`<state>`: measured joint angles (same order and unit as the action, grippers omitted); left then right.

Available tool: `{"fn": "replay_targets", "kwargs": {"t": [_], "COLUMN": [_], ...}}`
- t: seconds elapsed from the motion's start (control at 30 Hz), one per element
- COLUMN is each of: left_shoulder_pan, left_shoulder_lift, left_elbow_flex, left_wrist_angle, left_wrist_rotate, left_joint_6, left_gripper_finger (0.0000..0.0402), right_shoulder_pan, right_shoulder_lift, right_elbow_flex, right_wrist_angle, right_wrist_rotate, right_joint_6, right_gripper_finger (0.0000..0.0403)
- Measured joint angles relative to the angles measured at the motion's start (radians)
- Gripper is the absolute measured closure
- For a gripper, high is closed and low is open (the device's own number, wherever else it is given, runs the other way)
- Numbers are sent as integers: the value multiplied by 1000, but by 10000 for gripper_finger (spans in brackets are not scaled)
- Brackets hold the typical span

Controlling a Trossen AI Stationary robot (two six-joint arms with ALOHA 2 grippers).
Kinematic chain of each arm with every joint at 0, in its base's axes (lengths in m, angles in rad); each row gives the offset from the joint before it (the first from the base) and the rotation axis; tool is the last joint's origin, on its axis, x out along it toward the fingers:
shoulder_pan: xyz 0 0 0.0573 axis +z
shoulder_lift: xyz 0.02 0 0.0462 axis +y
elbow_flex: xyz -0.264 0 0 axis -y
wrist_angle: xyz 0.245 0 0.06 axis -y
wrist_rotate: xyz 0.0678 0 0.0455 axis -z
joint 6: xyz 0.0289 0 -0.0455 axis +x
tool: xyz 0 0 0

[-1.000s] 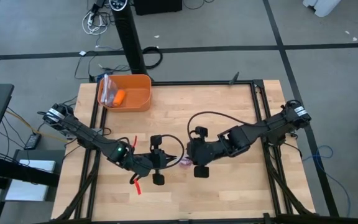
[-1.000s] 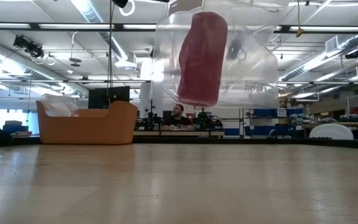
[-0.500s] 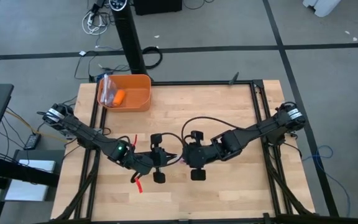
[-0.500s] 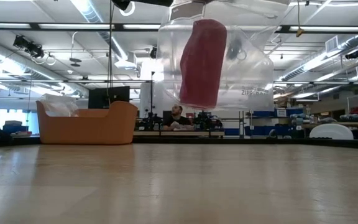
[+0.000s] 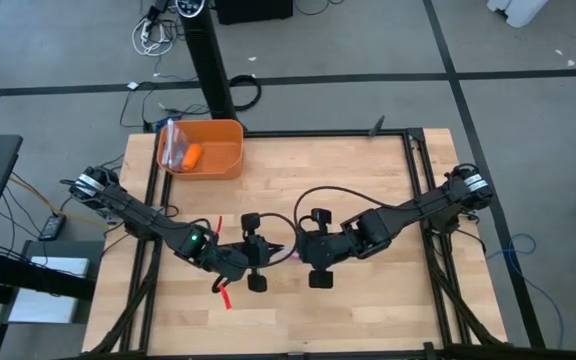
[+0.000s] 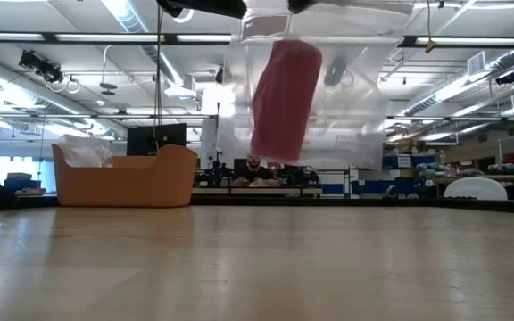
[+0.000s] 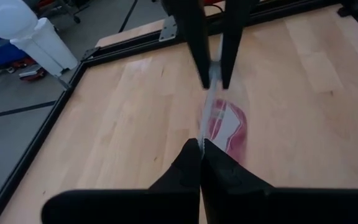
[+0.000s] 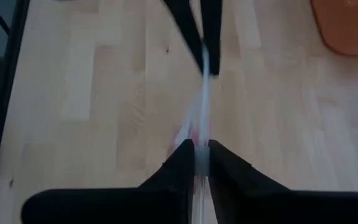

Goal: Roll bandage
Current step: Close the transparent zip bag

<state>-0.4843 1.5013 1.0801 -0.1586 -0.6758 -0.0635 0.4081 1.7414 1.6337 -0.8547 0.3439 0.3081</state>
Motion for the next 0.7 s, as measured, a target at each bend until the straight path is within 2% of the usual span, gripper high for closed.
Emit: {"fn": "replay_targets", "kwargs": {"t": [0.17,0.4,0.7], "left_shoulder_pan": [0,0,-5], "left_shoulder_lift": [0,-1,-2], "left_elbow_flex": [0,0,0], "left_wrist_angle": [-2,-8,-2], "left_wrist_rotate": [0,-3,0], "left_joint_6": [0,-1,-1], "left_gripper_finger": [400,400,400], "right_shoulder_pan": [10,15,34], "right_shoulder_lift": [-1,-1,-2], "right_elbow_flex": [1,2,2], "right_wrist_angle": [-51,-103,-165], "right_wrist_rotate": [8,-19,-34], "right_joint_6": [13,43,103], "right_gripper_finger": [386,371,382]}}
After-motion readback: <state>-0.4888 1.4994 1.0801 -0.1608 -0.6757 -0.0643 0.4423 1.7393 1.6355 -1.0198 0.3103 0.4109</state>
